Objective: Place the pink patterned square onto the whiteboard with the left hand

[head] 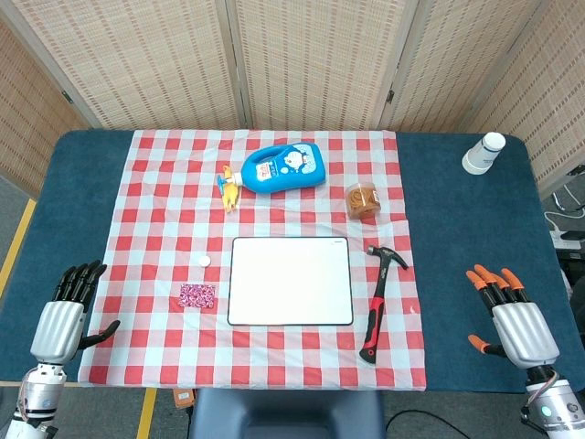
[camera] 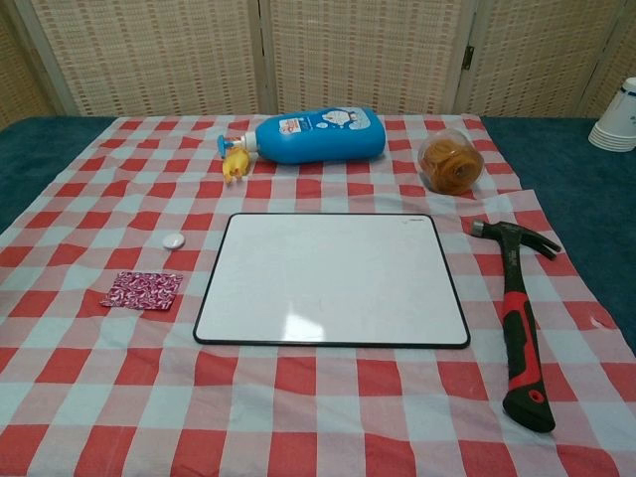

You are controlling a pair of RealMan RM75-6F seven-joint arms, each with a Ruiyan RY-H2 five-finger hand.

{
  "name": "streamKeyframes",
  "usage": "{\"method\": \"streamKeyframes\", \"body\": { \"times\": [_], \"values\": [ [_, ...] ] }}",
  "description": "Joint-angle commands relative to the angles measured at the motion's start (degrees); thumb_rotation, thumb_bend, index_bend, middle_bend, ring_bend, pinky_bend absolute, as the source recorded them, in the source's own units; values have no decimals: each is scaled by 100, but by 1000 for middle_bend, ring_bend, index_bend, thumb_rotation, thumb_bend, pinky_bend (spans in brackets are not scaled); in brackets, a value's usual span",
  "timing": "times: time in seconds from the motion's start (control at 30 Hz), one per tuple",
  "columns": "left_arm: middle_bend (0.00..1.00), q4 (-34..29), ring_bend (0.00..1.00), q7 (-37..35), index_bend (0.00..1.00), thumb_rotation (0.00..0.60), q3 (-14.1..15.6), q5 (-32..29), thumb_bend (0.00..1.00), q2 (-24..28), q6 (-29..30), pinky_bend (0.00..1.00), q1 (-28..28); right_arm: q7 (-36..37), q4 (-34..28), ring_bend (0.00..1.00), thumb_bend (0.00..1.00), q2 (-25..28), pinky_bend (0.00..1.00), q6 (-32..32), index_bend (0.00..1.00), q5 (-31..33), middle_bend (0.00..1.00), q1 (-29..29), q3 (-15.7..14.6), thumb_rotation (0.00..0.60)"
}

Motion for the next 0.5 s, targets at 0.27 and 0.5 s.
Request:
{"method": "streamKeyframes", "body": {
  "times": [0.27,0.5],
  "values": [
    [30,-26,0,-4,6,600,-46,-62,210,32,-51,55,-35,15,5,0,70,10,0,-24,0,51,0,12,27,600],
    [30,-100,0,114,6,600,-43,-29,210,23,-21,56,-38,44,8,0,70,27,0,-33,0,7,0,9,-5,600]
  ]
}}
